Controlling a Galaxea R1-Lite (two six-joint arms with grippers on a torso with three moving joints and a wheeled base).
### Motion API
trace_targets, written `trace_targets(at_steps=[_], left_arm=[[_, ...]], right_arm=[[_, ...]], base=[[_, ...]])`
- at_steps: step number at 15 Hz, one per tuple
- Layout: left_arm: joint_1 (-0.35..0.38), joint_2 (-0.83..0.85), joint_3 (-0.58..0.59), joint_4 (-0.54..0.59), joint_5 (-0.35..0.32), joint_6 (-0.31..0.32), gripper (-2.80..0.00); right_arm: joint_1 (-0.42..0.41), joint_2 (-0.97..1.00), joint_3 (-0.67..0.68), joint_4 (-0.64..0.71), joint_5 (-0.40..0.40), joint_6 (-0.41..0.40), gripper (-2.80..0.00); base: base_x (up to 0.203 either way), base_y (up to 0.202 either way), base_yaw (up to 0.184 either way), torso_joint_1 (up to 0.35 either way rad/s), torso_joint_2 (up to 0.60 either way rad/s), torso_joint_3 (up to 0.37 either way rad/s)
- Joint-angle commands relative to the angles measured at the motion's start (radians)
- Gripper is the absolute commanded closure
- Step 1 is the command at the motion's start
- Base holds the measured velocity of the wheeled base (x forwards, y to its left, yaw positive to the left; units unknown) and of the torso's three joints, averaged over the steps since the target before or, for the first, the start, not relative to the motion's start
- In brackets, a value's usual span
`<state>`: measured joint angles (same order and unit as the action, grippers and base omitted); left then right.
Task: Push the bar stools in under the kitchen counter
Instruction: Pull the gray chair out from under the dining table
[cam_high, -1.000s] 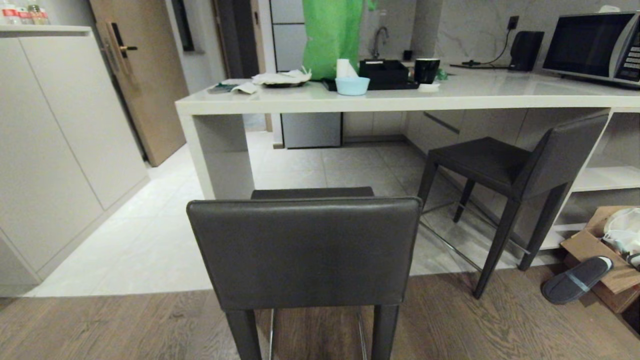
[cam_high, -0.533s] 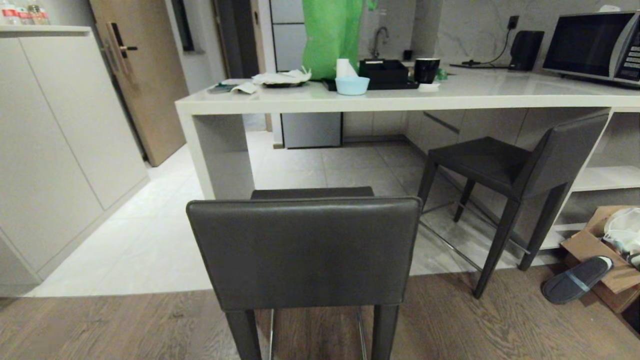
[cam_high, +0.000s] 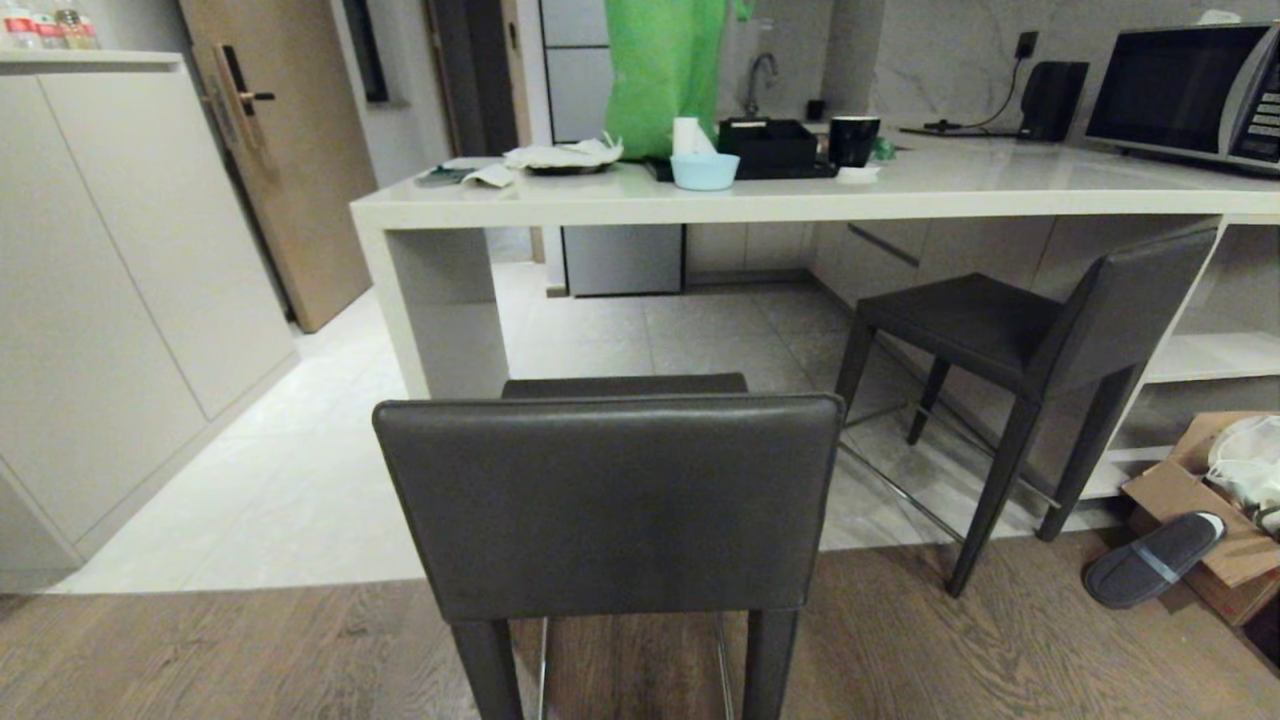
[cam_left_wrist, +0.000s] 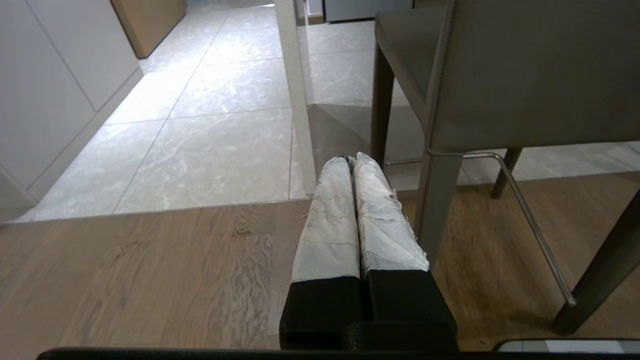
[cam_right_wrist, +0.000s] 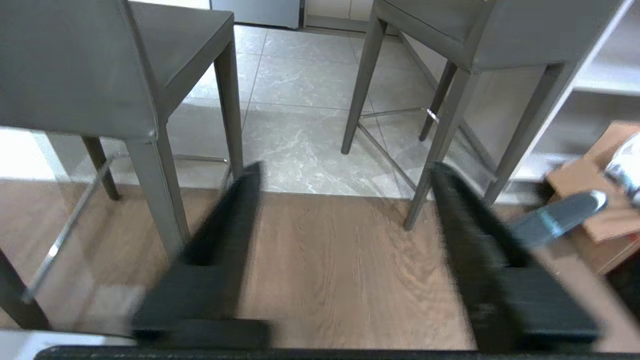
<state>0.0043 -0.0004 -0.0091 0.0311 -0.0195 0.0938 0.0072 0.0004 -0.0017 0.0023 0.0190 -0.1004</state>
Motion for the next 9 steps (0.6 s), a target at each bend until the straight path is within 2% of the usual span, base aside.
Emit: trace_targets(at_steps=[1, 4, 9], left_arm=[[0.0, -0.001, 0.0, 0.001, -0.016, -0.002, 0.0], [0.0, -0.001, 0.001, -0.002, -0.007, -0.023, 0.0], [0.0, -0.001, 0.001, -0.002, -0.007, -0.026, 0.0]], right_arm=[[0.0, 0.0, 0.0, -0.001, 0.001, 0.026, 0.0], [0.0, 0.0, 0.0, -0.004, -0.017, 0.089, 0.0], [0.0, 0.0, 0.0, -0.004, -0.017, 0.09, 0.0]], base=[[0.0, 0.0, 0.0, 0.0, 0.0, 0.0], [0.0, 0.0, 0.0, 0.0, 0.0, 0.0], [0.0, 0.0, 0.0, 0.0, 0.0, 0.0]])
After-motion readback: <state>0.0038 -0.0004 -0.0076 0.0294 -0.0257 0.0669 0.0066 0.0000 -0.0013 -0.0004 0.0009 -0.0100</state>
